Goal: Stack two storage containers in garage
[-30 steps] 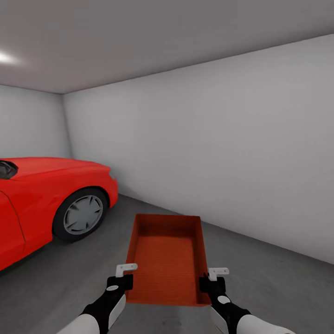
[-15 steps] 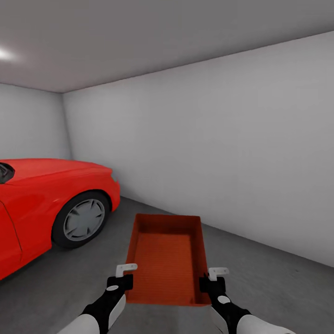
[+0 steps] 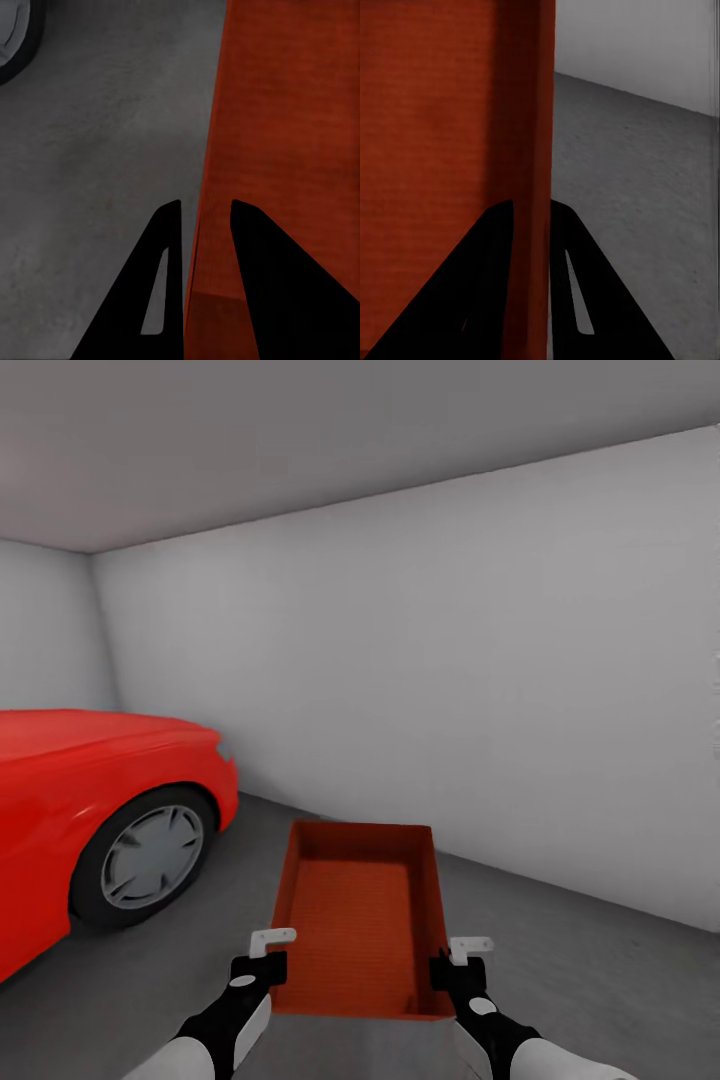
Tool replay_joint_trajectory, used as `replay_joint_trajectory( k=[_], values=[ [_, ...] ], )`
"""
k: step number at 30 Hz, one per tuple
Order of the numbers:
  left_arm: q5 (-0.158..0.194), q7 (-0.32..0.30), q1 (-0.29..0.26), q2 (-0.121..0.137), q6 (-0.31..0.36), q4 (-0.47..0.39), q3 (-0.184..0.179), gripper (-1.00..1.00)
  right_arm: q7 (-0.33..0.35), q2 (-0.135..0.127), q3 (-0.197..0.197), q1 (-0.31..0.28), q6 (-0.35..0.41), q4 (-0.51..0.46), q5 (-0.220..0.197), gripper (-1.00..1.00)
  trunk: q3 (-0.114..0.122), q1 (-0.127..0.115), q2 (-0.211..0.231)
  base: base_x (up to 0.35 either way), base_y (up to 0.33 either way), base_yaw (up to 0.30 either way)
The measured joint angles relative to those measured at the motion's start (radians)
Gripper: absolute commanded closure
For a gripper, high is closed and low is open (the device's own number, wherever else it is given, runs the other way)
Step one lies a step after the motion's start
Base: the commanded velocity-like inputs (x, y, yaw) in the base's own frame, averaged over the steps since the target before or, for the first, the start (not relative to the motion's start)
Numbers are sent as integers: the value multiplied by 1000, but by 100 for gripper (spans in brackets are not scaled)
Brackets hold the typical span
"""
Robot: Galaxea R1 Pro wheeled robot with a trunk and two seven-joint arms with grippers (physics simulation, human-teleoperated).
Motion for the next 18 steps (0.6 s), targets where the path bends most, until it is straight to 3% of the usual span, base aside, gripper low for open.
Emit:
replay_joint_trajectory(
  k=[18],
  values=[
    [0,0,0,0,0,0,0,100,0,0,0,0,0,0,0,100,0,0,0,302,216,-283]
  ],
)
